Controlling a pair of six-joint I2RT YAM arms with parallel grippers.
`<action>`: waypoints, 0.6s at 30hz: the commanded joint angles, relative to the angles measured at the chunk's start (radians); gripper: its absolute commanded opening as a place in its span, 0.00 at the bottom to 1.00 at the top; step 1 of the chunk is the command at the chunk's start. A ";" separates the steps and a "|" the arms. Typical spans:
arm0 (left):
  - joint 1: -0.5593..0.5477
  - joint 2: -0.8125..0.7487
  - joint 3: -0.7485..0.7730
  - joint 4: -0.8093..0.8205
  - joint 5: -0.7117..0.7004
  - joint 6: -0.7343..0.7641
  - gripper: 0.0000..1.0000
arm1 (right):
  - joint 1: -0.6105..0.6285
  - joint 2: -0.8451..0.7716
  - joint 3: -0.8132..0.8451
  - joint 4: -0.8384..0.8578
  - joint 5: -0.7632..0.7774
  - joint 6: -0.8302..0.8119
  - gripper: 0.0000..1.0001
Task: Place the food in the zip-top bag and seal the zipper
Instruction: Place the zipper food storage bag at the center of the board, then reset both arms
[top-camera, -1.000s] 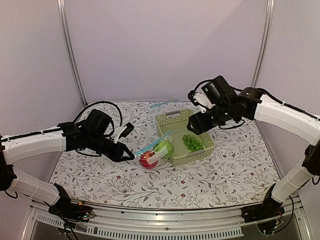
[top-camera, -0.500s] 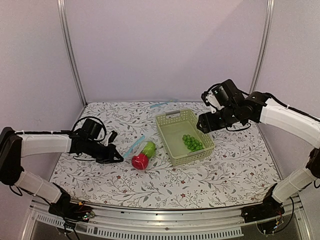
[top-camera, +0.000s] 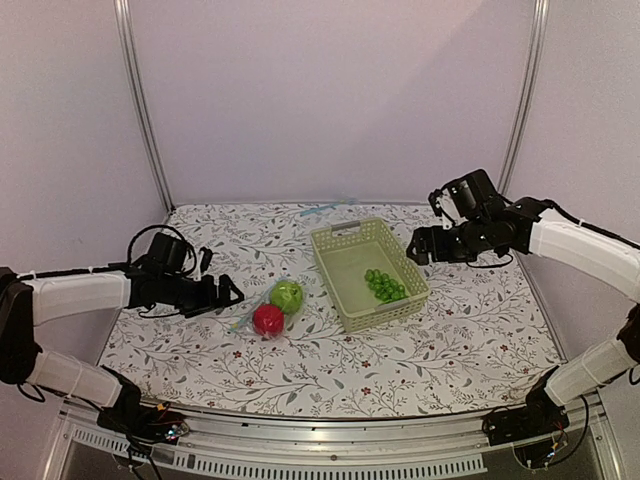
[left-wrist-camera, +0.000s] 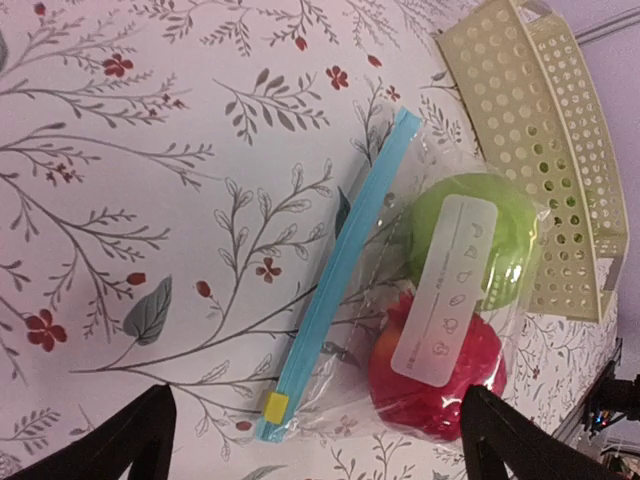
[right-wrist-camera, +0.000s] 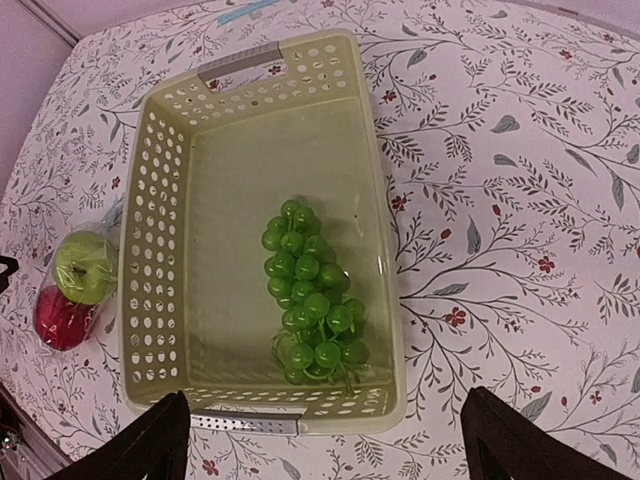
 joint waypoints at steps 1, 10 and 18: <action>0.053 -0.066 0.044 0.034 -0.156 0.062 1.00 | -0.087 -0.030 -0.069 0.114 -0.113 0.051 0.96; 0.299 -0.061 0.056 0.211 -0.167 0.137 0.99 | -0.353 0.017 -0.223 0.335 -0.202 0.089 0.99; 0.518 0.031 -0.006 0.511 -0.110 0.152 1.00 | -0.649 -0.036 -0.377 0.583 -0.225 0.040 0.99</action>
